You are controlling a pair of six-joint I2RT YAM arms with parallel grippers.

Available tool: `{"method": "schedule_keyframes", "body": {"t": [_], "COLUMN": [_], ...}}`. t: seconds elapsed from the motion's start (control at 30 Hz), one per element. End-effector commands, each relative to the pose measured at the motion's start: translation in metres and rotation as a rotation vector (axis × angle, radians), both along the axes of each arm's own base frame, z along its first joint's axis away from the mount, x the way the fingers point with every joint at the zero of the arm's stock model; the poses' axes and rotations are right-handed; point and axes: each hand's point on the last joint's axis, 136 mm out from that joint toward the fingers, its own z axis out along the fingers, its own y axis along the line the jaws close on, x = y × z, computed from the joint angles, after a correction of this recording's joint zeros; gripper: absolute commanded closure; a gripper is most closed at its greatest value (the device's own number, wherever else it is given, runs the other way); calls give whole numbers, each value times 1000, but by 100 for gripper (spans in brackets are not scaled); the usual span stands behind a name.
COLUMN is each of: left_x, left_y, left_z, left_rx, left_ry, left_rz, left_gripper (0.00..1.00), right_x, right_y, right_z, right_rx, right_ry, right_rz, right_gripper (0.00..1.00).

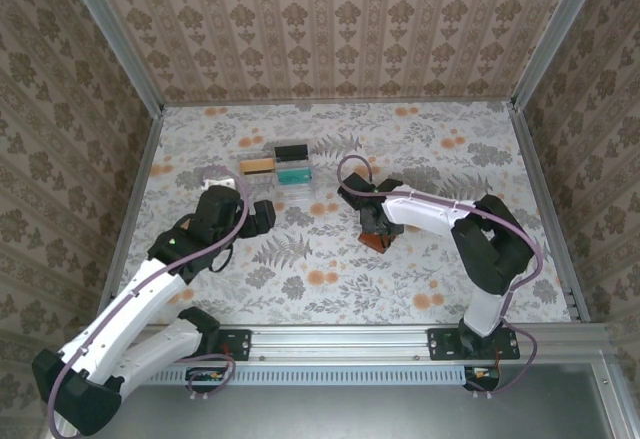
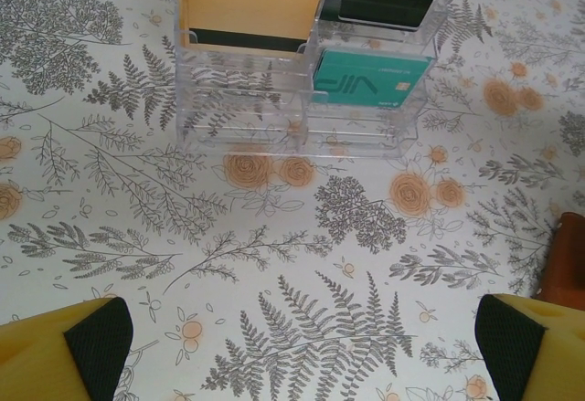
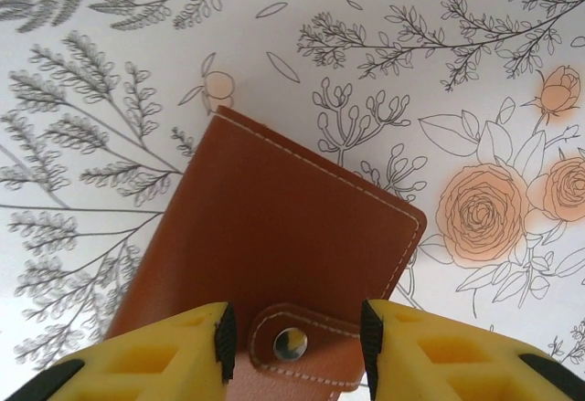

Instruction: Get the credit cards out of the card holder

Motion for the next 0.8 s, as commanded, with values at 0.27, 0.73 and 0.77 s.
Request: {"method": "schedule_keyframes", "body": {"t": [0.27,0.73,0.77], "left_x": [-3,-2,-2], "left_y": [-3,-8,-9], "left_z": [-4,-8,-8], "left_rx": [12,0,-2], "left_ry": [17,25,28], "left_rz": [-31,-40,-43], "left_gripper": [0,0,0], "right_x": [-7,-21,-20], "right_y": [3,-4,-3], "right_z": [-16,-13,-11], "right_rx": [3,-17,-11], "right_ry": [72,89,82], "right_rz": [-11,-15,-13], "right_gripper": [55,86,89]}}
